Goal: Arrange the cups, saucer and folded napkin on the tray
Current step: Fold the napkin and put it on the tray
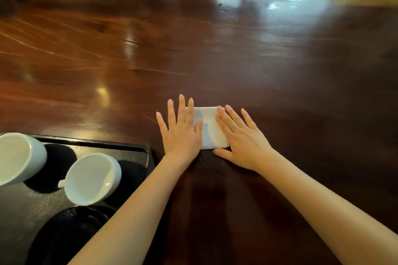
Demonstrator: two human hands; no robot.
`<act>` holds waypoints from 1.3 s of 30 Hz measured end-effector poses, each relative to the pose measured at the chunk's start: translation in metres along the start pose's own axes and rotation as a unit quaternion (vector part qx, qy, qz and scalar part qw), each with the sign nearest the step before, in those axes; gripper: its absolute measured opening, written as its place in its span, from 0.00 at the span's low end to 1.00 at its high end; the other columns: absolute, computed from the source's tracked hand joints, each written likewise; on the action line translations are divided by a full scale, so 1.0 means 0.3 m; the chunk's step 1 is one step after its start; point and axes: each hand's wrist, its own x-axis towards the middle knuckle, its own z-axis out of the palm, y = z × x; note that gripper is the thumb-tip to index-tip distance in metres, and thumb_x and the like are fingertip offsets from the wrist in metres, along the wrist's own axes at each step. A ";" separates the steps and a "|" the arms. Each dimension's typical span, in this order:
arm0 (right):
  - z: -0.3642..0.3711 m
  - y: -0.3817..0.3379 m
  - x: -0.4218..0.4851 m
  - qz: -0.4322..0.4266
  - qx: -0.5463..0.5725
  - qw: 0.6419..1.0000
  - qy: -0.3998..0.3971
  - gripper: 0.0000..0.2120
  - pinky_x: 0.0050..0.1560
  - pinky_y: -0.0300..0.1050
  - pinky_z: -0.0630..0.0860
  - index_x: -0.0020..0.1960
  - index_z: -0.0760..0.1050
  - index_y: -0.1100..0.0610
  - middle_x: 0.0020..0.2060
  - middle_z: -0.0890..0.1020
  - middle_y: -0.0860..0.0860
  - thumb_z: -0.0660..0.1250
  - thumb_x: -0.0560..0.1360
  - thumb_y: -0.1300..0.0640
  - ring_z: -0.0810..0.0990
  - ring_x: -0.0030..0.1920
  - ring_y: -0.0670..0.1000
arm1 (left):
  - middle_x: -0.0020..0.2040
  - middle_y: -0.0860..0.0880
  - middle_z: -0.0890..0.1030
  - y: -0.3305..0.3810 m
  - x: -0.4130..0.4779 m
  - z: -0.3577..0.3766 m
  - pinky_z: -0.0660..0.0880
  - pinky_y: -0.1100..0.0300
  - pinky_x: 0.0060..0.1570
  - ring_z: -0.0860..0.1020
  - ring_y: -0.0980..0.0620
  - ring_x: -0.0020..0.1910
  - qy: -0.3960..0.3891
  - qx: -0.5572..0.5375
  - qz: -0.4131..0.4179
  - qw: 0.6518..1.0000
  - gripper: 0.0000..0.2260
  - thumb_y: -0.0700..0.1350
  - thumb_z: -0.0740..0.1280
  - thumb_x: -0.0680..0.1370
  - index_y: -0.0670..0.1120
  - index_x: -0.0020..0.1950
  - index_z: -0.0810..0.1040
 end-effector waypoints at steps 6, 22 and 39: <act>0.003 -0.034 -0.042 -0.037 0.065 0.994 0.079 0.28 0.67 0.48 0.67 0.69 0.69 0.57 0.69 0.71 0.55 0.69 0.72 0.49 0.68 0.70 0.53 | 0.77 0.53 0.38 -0.015 -0.082 0.023 0.32 0.51 0.71 0.33 0.55 0.73 -0.054 -0.013 0.094 0.994 0.23 0.56 0.41 0.81 0.53 0.72 0.34; -0.019 -0.023 -0.045 0.020 0.201 0.972 0.123 0.15 0.54 0.48 0.78 0.59 0.76 0.56 0.60 0.79 0.50 0.67 0.74 0.54 0.75 0.63 0.51 | 0.76 0.39 0.57 0.050 -0.021 -0.106 0.52 0.50 0.74 0.56 0.41 0.75 -0.103 0.154 0.156 0.970 0.23 0.41 0.53 0.80 0.40 0.74 0.54; -0.198 -0.055 0.005 0.064 0.450 0.868 0.200 0.16 0.41 0.26 0.67 0.66 0.73 0.52 0.39 0.75 0.45 0.57 0.80 0.56 0.72 0.40 0.41 | 0.49 0.48 0.83 0.047 -0.088 -0.304 0.78 0.60 0.44 0.82 0.52 0.45 -0.296 -0.536 0.002 0.790 0.08 0.49 0.62 0.79 0.48 0.53 0.77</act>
